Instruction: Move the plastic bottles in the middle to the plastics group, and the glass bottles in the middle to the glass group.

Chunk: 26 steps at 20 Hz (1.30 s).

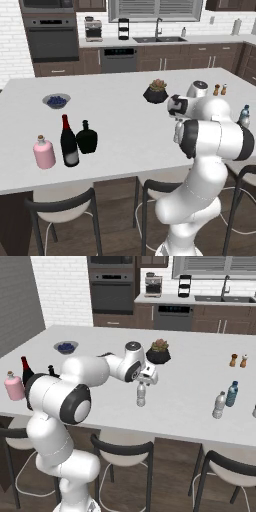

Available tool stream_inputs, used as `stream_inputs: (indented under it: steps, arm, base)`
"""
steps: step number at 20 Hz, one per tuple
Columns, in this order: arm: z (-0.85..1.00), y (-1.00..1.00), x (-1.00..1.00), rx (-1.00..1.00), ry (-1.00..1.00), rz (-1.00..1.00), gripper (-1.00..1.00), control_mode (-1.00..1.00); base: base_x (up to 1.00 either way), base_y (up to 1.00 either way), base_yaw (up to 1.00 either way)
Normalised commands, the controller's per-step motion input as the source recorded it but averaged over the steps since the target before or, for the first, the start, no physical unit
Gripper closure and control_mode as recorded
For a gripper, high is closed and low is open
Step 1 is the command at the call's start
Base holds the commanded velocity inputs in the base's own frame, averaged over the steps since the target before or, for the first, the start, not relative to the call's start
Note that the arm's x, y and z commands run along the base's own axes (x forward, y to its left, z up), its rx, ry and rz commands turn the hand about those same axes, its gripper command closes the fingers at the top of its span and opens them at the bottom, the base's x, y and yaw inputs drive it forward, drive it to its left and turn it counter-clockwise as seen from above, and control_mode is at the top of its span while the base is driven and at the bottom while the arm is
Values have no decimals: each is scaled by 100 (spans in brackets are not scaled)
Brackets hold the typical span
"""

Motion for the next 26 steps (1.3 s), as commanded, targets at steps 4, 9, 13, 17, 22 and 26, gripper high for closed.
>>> stream_inputs:
  steps: [4, 9, 13, 17, 22, 26]
  arm:
    - [-4, 3, 0, 0, 0, 0, -100, -100]
    - [-10, 13, 8, 0, 0, 0, -100, -100]
    - [-3, 8, 8, 0, 2, 0, -100, -100]
    - [-5, -8, 4, 0, 7, 0, -100, -100]
    - [-30, 0, 10, 0, 1, 0, -100, -100]
    - [-14, 0, 30, 0, 0, 0, -100, -100]
  base:
    - [0, 0, 0]
    - [0, 0, 0]
    - [0, 0, 0]
    - [0, 0, 0]
    - [0, 0, 0]
    - [0, 0, 0]
